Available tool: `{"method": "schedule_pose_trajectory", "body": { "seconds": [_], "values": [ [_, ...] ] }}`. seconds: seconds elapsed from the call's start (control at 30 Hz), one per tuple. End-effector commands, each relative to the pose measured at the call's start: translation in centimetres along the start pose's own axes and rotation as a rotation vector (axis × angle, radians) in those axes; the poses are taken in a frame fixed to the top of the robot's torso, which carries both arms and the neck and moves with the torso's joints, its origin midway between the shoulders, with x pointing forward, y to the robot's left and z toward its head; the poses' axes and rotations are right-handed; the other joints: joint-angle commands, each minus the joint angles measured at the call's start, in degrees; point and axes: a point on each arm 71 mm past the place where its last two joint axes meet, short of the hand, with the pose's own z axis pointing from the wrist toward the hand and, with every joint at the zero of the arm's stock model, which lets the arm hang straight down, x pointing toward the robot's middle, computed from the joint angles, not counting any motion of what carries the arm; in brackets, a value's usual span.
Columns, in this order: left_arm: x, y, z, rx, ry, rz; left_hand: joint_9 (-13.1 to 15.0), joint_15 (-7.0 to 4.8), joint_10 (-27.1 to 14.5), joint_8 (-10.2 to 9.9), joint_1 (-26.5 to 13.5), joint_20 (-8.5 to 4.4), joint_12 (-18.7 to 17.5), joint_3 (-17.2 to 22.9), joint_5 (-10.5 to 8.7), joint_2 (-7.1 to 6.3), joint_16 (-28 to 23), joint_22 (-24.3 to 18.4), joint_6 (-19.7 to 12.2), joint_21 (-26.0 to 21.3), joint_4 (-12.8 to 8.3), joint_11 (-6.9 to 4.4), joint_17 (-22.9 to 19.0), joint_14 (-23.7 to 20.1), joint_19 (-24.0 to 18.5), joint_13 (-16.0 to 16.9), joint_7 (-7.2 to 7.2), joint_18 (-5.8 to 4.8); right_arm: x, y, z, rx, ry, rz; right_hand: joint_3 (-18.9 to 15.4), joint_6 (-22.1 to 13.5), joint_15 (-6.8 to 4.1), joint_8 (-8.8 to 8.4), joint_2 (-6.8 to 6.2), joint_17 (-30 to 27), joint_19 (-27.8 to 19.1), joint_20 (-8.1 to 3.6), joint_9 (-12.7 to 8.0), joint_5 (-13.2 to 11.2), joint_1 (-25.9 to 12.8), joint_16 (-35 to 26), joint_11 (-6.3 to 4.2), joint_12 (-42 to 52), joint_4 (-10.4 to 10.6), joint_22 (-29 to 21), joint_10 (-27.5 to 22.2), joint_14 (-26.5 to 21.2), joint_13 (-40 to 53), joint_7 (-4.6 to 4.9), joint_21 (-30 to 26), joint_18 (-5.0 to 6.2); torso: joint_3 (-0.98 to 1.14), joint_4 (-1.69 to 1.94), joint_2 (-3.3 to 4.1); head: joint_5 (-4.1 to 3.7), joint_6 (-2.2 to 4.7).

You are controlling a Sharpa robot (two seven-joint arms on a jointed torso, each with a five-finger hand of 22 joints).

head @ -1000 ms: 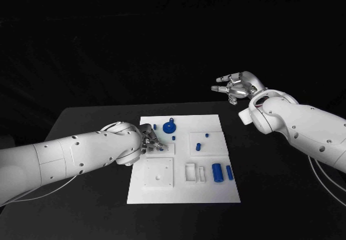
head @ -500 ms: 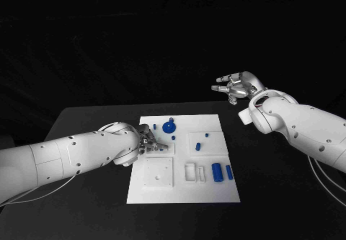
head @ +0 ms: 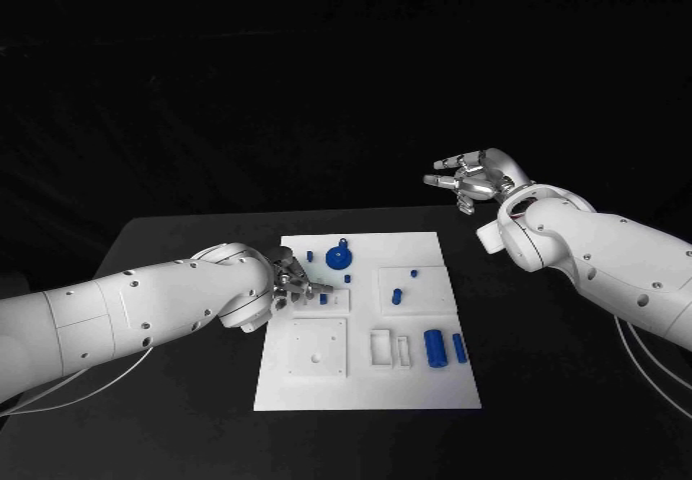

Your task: Assemble the parts on the task board

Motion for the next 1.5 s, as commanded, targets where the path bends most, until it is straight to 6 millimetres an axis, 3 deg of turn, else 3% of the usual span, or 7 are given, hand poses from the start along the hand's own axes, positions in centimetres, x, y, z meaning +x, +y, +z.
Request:
{"method": "schedule_pose_trajectory", "body": {
  "seconds": [0.03, 0.37, 0.43, 0.47, 0.5, 0.63, 1.5],
  "values": [
    [-0.7, -0.3, -0.1, 0.013, 0.043, -0.078, -0.36, -0.02, 2.81, -0.28, 0.17, -0.52, -0.27, -0.09, -0.09, 0.66, -0.27, 0.88, -0.3, -0.41, -0.9, 0.21, -0.17, -0.17, -0.07, -0.07, 0.03, -0.44, 0.0, -0.3, 0.0, 0.013, 0.007, 0.016, 0.27, -0.15, 0.09, -0.14, 0.27, -0.02, 3.13, 0.08, 0.05, 0.3, -0.37, -0.36, -0.02, -0.09, 0.2, 2.5, -0.46, 0.11, 0.01, -0.04, 0.02, 0.96, -0.02, 0.03, 0.0, 0.1, 0.36],
    [-5.6, -1.1, -0.5, 0.019, 0.031, -0.142, 2.04, -0.24, 1.51, -2.45, -0.39, -2.19, -1.27, -0.28, -0.01, 2.2, -1.72, 0.86, -5.36, -1.48, -3.91, 0.65, -2.05, -1.52, -0.45, 1.05, 1.28, -1.82, -0.4, -0.8, 0.0, 0.027, -0.002, 0.015, 0.27, -0.15, 0.09, -0.14, 0.27, -0.02, 3.13, 0.08, 0.05, 0.3, -0.37, -0.36, -0.02, -0.09, 0.2, 2.5, -0.46, 0.11, 0.01, -0.04, 0.02, 0.96, 0.12, 0.01, 0.08, 0.57, 1.07],
    [-6.4, -1.2, -0.4, 0.02, 0.023, -0.145, -1.82, -0.1, 1.06, -5.73, -0.24, -2.42, -1.23, -0.39, 0.01, 2.8, -1.86, 0.87, -7.24, -1.67, -4.58, 1.14, -2.22, -1.75, -0.53, 1.43, 2.32, -2.07, -0.5, -0.9, 0.1, 0.028, -0.003, 0.014, 0.27, -0.15, 0.09, -0.14, 0.27, -0.02, 3.13, 0.08, 0.05, 0.3, -0.37, -0.36, -0.02, -0.09, 0.2, 2.5, -0.46, 0.11, 0.01, -0.04, 0.02, 0.96, 0.13, 0.03, 0.12, 0.7, 1.28],
    [-6.8, -1.3, -0.4, 0.021, 0.019, -0.146, -10.9, 0.33, 0.5, -9.42, -0.2, -2.35, -0.77, -1.24, -0.08, 3.5, -1.8, 0.93, -4.87, -1.92, -6.05, 1.78, -2.2, -2.1, -0.57, 2.17, 3.01, -2.2, -0.5, -0.9, 0.1, 0.028, -0.003, 0.014, 0.27, -0.15, 0.09, -0.14, 0.27, -0.02, 3.13, 0.08, 0.05, 0.3, -0.37, -0.36, -0.02, -0.09, 0.2, 2.5, -0.46, 0.11, 0.01, -0.04, 0.02, 0.96, 0.11, 0.02, 0.13, 0.74, 1.41],
    [-7.1, -1.4, -0.3, 0.021, 0.015, -0.147, -12.51, 0.25, 0.43, -10.76, -0.24, -2.37, -0.8, -1.2, 0.0, 3.62, -1.77, 0.93, -7.26, -1.94, -6.14, 1.77, -2.21, -2.04, -0.54, 2.2, 3.59, -2.13, -0.5, -0.9, 0.1, 0.029, -0.003, 0.014, 0.27, -0.15, 0.09, -0.14, 0.27, -0.02, 3.13, 0.08, 0.05, 0.3, -0.37, -0.36, -0.02, -0.09, 0.2, 2.5, -0.46, 0.11, 0.01, -0.04, 0.02, 0.96, 0.11, -0.02, 0.16, 0.8, 1.54],
    [-8.1, -1.5, 0.2, 0.016, -0.001, -0.138, -25.28, 0.73, 0.18, -9.9, -0.23, -1.9, -0.57, -1.84, 0.1, 4.76, -1.68, 1.04, -7.86, -2.1, -7.9, 2.11, -2.27, -2.11, -0.4, 2.75, 4.53, -1.58, -0.5, -0.9, 0.0, 0.029, -0.003, 0.014, 0.27, -0.15, 0.09, -0.14, 0.27, -0.02, 3.13, 0.08, 0.05, 0.3, -0.37, -0.36, -0.02, -0.09, 0.2, 2.5, -0.46, 0.11, 0.01, -0.04, 0.02, 0.96, 0.06, -0.14, 0.33, 1.01, 2.11],
    [-10.7, -2.1, 3.7, -0.061, -0.031, -0.026, -30.64, 0.84, -1.86, -6.82, -1.13, -2.06, 0.26, -3.22, 0.08, 6.41, -1.6, 1.01, -11.6, -2.58, -9.42, 2.61, -2.93, -3.39, -1.0, 3.28, 5.19, -2.0, -0.7, -0.1, -0.4, 0.006, -0.002, 0.008, 0.33, -0.21, 0.09, -0.13, 0.33, -0.05, 3.12, 0.09, 0.05, 0.37, -0.55, -0.38, -0.02, -0.15, 0.14, 2.41, -0.46, 0.13, -0.07, -0.03, -0.04, 0.98, -0.18, -1.09, 2.29, 2.7, 3.66]
  ]
}}
